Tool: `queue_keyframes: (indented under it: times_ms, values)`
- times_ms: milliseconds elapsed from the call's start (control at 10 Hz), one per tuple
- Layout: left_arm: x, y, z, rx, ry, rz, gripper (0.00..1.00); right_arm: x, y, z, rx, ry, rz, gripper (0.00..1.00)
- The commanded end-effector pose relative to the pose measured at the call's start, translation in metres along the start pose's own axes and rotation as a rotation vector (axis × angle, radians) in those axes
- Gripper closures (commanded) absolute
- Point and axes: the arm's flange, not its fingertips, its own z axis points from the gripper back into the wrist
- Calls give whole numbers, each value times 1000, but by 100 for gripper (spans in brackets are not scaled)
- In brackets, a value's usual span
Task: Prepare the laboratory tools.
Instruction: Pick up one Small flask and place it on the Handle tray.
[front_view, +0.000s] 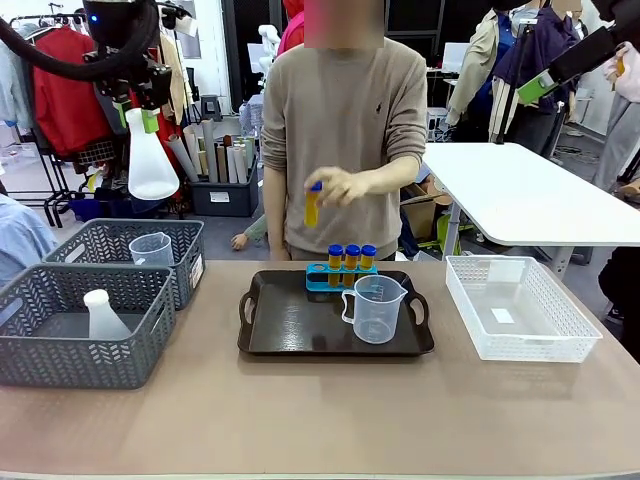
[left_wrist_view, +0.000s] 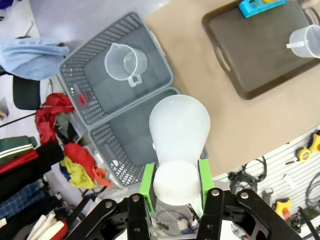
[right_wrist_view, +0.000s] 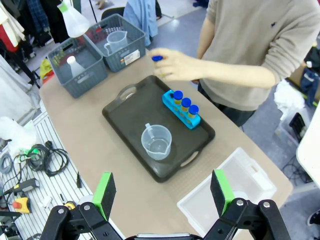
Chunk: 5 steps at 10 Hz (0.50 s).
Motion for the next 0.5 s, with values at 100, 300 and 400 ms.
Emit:
queue_keyframes:
  times_ms: [100,300,400]
  values:
    - [3,-4,-2,-1,-2,0,100,0,1,1,5,-3,6,0]
    - [3,-4,-4,-2,4,-7,100,0,1,1,5,-3,6,0]
    - [9,-6,-7,6,29,5,100,0,1,1,5,-3,6,0]
